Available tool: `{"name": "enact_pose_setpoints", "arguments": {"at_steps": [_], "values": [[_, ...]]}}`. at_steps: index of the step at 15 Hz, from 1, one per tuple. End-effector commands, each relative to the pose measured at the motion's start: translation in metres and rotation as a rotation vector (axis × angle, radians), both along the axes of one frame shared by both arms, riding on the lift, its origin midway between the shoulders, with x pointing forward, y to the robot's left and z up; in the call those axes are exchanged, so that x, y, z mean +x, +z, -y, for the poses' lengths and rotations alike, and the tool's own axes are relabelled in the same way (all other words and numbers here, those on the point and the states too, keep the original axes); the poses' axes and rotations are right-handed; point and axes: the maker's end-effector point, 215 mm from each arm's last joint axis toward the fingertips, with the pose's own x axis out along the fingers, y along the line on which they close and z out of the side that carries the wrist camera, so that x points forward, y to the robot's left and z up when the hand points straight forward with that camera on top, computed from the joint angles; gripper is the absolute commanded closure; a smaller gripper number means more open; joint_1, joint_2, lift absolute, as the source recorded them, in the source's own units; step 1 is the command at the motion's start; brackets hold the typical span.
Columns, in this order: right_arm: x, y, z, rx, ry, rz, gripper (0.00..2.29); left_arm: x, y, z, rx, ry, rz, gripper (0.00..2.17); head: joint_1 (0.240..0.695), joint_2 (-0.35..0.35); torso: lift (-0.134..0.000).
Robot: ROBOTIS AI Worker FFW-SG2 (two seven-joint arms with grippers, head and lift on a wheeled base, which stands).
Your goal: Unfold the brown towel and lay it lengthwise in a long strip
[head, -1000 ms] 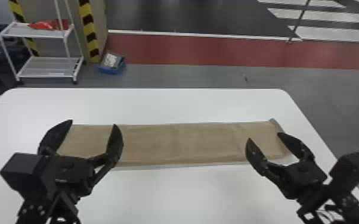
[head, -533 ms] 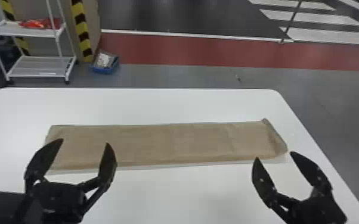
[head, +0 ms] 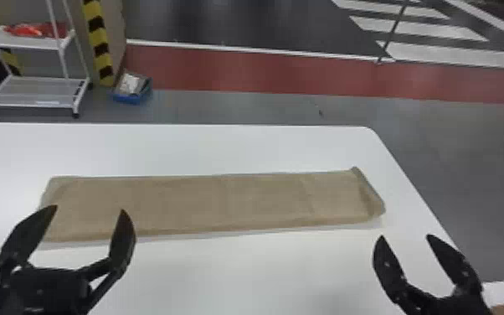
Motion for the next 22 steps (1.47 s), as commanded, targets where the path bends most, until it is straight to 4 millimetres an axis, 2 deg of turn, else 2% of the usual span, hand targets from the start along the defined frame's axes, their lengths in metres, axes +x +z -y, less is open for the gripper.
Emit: {"name": "enact_pose_setpoints", "arguments": {"at_steps": [1,3,8,12,22], "values": [[0.001,0.0,0.004,0.034,-0.021,-0.008,0.08,0.003,-0.006,0.0,0.014,0.003,-0.032,0.05,0.695,-0.208,-0.123],[0.008,-0.003,-0.004,0.051,-0.004,-0.044,0.08,0.002,-0.012,0.005,0.035,0.0,-0.064,0.05,0.695,-0.219,-0.123],[0.022,0.006,-0.026,0.023,0.041,-0.064,0.09,0.009,-0.001,-0.005,0.039,0.057,-0.045,0.05,0.695,-0.189,-0.123],[0.027,0.009,-0.035,0.02,0.063,-0.054,0.09,0.013,0.007,-0.012,0.04,0.083,-0.025,0.05,0.695,-0.148,-0.123],[0.024,0.003,-0.046,0.016,0.079,-0.067,0.09,0.008,0.008,-0.012,0.043,0.071,-0.029,0.05,0.695,-0.118,-0.123]]}}
